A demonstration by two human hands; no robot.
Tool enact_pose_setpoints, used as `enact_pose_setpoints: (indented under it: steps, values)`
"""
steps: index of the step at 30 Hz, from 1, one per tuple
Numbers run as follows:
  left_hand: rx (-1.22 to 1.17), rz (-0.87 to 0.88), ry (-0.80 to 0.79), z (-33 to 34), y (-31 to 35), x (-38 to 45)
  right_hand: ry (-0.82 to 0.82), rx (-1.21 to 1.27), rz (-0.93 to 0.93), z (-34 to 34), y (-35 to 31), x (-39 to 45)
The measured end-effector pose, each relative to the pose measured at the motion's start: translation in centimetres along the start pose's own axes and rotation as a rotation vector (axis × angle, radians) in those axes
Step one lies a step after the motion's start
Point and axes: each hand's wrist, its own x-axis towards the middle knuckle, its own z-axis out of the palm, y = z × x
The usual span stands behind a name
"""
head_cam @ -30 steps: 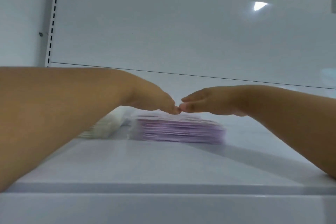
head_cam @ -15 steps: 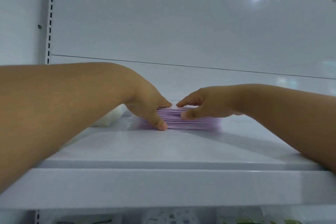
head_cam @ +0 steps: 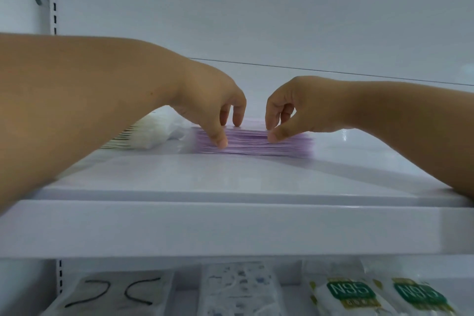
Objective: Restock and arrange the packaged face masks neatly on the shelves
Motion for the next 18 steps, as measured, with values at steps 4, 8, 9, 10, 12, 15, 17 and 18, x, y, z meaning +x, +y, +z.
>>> enact_pose_setpoints:
  steps: [4,8,9,10,12,15,17,18]
  values:
    - [-0.026,0.005,0.048,-0.3,-0.2,0.1,0.016,-0.075,-0.030,0.1,-0.3,0.1]
    - [-0.021,0.007,-0.004,0.3,-0.1,0.4,-0.007,-0.066,-0.006,0.3,-0.5,0.0]
    - [-0.008,0.009,-0.012,0.4,0.0,0.5,-0.014,-0.076,-0.013,0.4,-0.5,0.0]
    - [0.008,0.014,-0.021,0.4,0.0,0.6,-0.018,-0.095,-0.022,0.5,-0.5,0.0]
    - [0.041,0.010,-0.036,0.5,0.2,0.7,-0.017,-0.124,-0.022,0.7,-0.6,0.0]
    - [0.065,0.009,-0.038,0.7,0.2,1.0,-0.029,-0.141,-0.003,0.7,-0.7,0.0]
    - [0.052,0.002,-0.041,0.7,0.1,1.0,-0.048,-0.152,0.005,0.8,-0.8,-0.1]
    - [0.047,0.000,-0.048,0.7,0.1,1.0,-0.056,-0.172,0.001,0.9,-0.9,0.0]
